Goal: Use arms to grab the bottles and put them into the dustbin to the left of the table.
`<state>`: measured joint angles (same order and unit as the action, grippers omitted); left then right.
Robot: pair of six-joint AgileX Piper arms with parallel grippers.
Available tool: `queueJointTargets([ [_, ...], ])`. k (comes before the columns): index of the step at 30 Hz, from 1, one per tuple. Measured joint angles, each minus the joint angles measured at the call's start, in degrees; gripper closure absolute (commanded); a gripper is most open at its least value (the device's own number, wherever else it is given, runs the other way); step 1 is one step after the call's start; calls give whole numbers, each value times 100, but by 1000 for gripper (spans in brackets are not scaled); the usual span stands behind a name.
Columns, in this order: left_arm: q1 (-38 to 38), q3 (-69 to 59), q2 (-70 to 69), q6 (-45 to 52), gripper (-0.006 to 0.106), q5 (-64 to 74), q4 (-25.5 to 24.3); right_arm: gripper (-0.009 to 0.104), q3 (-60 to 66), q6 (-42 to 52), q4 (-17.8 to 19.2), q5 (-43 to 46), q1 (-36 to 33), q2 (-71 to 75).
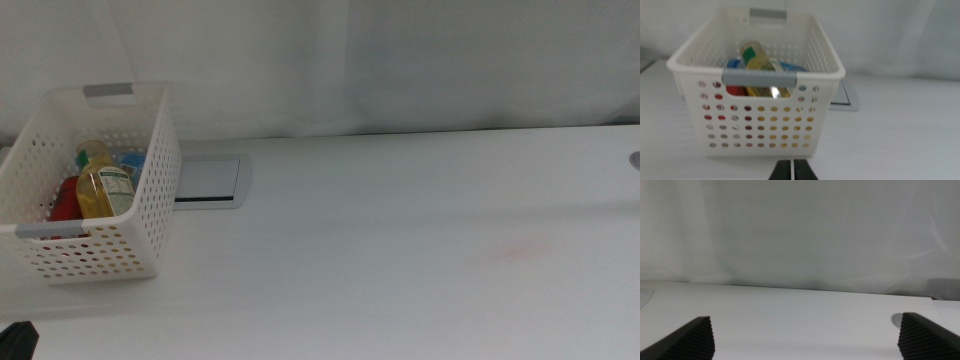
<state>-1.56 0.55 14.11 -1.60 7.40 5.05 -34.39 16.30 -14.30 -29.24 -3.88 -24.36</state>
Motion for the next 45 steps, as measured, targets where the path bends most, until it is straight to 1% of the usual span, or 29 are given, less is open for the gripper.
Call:
queueJointTargets([
  [2,0,-33,0,0,103,14,0,-8,0,0,0,0,0,0],
  [4,0,-33,0,0,103,14,0,18,0,0,25,0,0,0],
  [5,0,-33,0,0,103,14,0,36,0,0,63,0,0,0],
  [7,0,-33,0,0,103,14,0,77,0,0,88,21,0,0],
  [8,0,-33,0,0,103,14,0,95,0,0,88,21,0,0],
  [9,0,-33,0,0,103,14,0,98,0,0,88,21,0,0],
  [16,0,-33,0,-8,103,14,0,98,3,-12,-142,21,0,0],
  [20,0,-33,0,-8,103,3,0,98,215,-74,-133,78,0,97],
  [22,0,-33,0,-8,103,3,0,98,443,-392,158,164,0,246],
  [24,0,-33,0,-8,103,3,0,98,753,-931,635,260,0,465],
  [27,0,-33,0,-8,103,3,0,98,1228,-1581,1180,447,0,921],
  [30,0,-33,0,-8,103,3,0,98,1672,-1843,1499,779,0,1425],
  [34,0,-33,-11,-8,103,-7,9,98,2283,-1926,1907,1219,-109,2003],
  [37,0,-33,-11,-8,103,-7,9,98,2693,-1949,2109,1385,-285,2242],
  [41,0,-33,-11,-8,103,-7,9,98,3115,-1949,2147,1502,-529,2337],
  [45,0,-33,-11,-8,103,-7,9,98,3375,-1949,2147,1785,-608,2342],
])
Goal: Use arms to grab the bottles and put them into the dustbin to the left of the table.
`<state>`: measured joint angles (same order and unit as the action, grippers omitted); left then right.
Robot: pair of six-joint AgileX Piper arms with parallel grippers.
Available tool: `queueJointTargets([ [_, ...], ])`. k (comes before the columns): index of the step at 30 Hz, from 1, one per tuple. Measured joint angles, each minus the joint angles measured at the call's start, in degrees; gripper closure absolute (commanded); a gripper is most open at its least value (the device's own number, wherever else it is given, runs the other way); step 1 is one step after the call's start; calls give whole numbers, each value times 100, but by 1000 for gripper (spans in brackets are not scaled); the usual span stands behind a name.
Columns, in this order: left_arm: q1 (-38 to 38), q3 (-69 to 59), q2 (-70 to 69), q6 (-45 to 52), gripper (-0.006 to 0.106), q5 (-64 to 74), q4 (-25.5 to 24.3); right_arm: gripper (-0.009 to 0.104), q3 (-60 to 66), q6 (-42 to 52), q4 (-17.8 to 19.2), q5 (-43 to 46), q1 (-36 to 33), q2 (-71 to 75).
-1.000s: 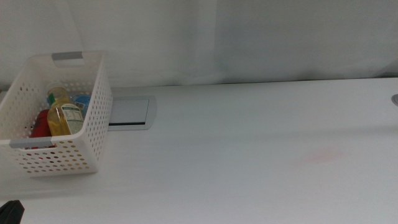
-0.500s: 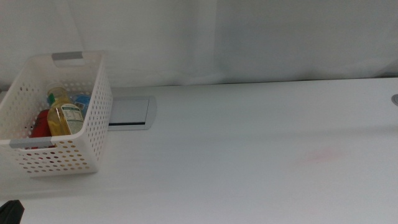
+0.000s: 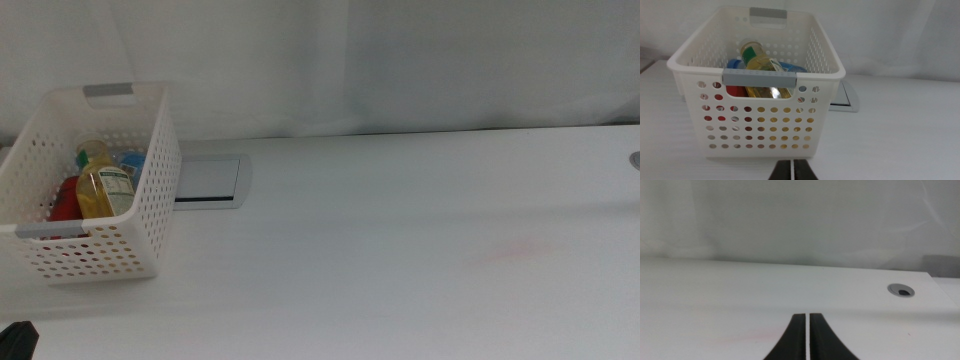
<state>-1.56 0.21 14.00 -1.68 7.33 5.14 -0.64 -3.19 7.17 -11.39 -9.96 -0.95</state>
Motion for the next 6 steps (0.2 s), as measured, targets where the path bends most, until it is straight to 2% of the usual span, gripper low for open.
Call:
queueJointTargets([
  [6,0,0,0,10,103,0,0,98,37,0,0,364,0,9],
])
